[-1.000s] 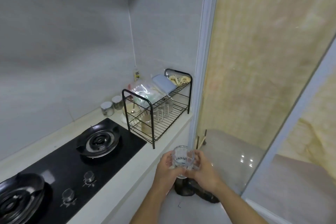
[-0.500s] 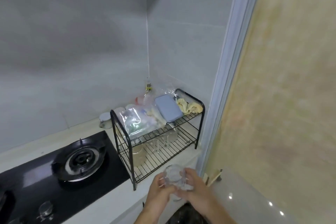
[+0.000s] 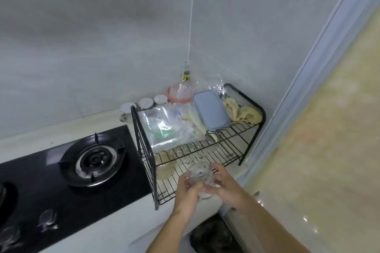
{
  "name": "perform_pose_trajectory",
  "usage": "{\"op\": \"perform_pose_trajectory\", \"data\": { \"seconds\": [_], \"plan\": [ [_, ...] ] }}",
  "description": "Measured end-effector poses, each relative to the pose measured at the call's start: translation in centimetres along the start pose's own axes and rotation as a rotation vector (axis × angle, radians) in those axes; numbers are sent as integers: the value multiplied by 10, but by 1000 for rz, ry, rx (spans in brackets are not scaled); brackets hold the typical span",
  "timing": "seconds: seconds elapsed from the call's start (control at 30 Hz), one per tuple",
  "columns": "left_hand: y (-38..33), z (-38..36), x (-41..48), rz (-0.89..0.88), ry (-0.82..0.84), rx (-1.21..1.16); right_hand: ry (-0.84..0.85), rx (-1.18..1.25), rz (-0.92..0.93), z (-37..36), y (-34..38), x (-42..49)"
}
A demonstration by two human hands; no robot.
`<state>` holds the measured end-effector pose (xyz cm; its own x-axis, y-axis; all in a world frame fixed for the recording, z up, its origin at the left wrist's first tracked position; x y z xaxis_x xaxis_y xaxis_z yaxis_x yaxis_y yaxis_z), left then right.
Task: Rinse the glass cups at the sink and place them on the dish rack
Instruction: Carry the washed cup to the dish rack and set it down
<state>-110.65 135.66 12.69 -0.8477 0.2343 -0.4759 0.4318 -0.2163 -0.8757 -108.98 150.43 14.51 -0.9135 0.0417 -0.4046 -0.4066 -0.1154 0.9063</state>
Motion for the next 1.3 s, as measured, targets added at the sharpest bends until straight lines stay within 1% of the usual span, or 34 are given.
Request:
{"op": "perform_pose_trajectory", "data": {
  "seconds": [0.13, 0.27, 0.33, 0.47, 0.57, 0.63, 0.7, 0.83, 0.97, 1.07, 1.17, 1.3],
  "plan": [
    [-1, 8, 12, 139, -14, -169, 21, -122, -64, -11, 12, 29],
    [17, 7, 33, 324, -36, -304, 65, -293, -137, -20, 11, 48],
    [26, 8, 46, 383, -61, -371, 61, -382, -159, -21, 11, 56],
    [29, 9, 64, 451, -47, -531, 44, -489, -120, -25, 21, 72],
    [31, 9, 71, 473, -24, -619, -10, -561, -80, -28, 22, 84],
    [36, 10, 72, 475, -44, -583, -39, -596, -45, -30, 22, 90],
    [40, 12, 73, 480, -105, -488, -59, -612, -33, -29, 20, 95],
    [42, 20, 79, 474, -254, -216, -66, -511, -43, -35, 25, 100],
    [38, 23, 88, 400, -375, -52, -38, -417, -57, -35, 23, 110],
    [37, 22, 88, 392, -453, -15, -40, -330, -62, -31, 25, 112],
    [38, 22, 86, 384, -528, -71, -42, -262, -91, -28, 15, 119],
    [37, 24, 87, 378, -546, -49, -32, -209, -122, -27, 7, 126]
  ]
}}
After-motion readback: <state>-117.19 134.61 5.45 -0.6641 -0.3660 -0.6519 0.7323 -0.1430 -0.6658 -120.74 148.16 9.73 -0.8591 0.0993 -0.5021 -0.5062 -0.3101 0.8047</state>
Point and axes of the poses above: each hand's wrist, its own x-axis towards the middle knuckle, its own z-axis out of the back of the hand, y = z × x, the point moved 4 cm from there along x, towards the middle knuckle, and after that the axes turned 11 degrees about x, right-handed, at the moved point
